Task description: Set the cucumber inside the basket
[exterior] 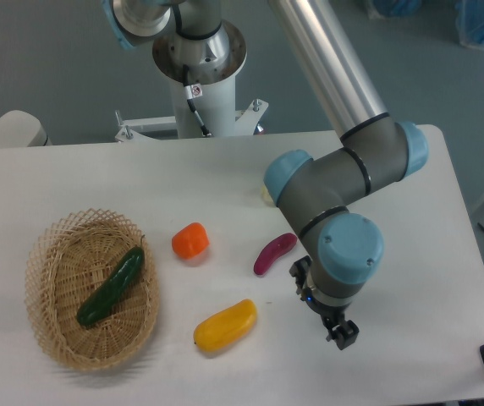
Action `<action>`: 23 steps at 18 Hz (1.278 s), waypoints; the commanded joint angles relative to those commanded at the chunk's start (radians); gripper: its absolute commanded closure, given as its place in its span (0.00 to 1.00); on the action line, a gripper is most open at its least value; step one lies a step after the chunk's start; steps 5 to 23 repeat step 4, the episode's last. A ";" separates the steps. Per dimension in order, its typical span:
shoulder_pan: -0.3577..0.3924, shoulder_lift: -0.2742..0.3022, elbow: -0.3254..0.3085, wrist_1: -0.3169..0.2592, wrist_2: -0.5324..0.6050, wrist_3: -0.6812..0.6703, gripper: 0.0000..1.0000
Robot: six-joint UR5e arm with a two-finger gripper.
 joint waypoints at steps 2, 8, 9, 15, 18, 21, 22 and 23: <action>0.000 0.002 -0.006 0.003 0.002 0.002 0.00; 0.000 0.002 -0.006 0.005 0.002 0.002 0.00; 0.000 0.002 -0.006 0.005 0.002 0.002 0.00; 0.000 0.002 -0.006 0.005 0.002 0.002 0.00; 0.000 0.002 -0.006 0.005 0.002 0.002 0.00; 0.000 0.002 -0.006 0.005 0.002 0.002 0.00; 0.000 0.002 -0.006 0.005 0.002 0.002 0.00; 0.000 0.002 -0.006 0.005 0.002 0.002 0.00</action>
